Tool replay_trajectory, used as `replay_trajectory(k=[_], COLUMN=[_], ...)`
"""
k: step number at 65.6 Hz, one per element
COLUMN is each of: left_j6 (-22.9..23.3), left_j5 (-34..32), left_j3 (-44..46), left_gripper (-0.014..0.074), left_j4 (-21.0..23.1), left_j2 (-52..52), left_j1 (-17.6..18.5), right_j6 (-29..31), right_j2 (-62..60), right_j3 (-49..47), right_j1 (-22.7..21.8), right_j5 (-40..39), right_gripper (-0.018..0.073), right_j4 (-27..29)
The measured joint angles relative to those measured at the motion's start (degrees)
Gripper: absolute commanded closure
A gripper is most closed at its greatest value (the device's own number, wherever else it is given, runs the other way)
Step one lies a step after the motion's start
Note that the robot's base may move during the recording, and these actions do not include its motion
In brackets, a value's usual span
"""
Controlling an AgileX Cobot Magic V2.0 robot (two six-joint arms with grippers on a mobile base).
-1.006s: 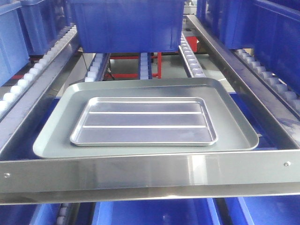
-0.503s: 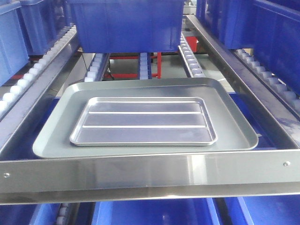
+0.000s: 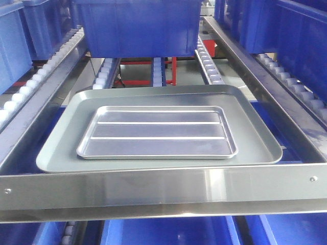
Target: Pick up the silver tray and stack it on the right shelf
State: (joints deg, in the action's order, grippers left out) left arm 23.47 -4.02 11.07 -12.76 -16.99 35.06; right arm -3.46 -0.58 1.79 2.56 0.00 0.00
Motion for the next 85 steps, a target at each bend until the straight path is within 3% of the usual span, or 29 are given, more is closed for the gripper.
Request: replay_trajectory(k=[14, 63, 70, 74, 78, 85], left_j6=[0.0, 0.0, 0.0, -2.5, -9.1, -21.8], left_j5=[0.0, 0.0, 2.0, 4.0, 5.4, 4.6], left_j3=[0.0, 0.0, 0.0, 0.0, -0.1, -1.5], left_gripper=[0.069, 0.0696, 0.0696, 0.0696, 0.0696, 0.0696], left_j4=[0.0, -0.2, -0.2, -0.2, 0.6, 6.0], left_j2=[0.0, 0.0, 0.2, 0.7, 1.8, 4.9], left_j1=[0.0, 0.0, -2.7, -5.7, -9.4, -15.8], right_j6=[-3.5, -3.9, -3.9, -3.9, -3.9, -3.9], right_j2=[0.0, 0.0, 0.0, 0.0, 0.0, 0.0], right_j3=[0.0, 0.0, 0.0, 0.0, 0.0, 0.0], right_j1=[0.0, 0.0, 0.0, 0.0, 0.0, 0.0], right_j5=[0.0, 1.3, 1.3, 1.3, 1.3, 1.3], right_gripper=[0.0511, 0.0511, 0.0511, 0.0511, 0.0511, 0.0511], right_j4=[-1.3, -1.6, -1.6, -1.6, -1.6, -1.6])
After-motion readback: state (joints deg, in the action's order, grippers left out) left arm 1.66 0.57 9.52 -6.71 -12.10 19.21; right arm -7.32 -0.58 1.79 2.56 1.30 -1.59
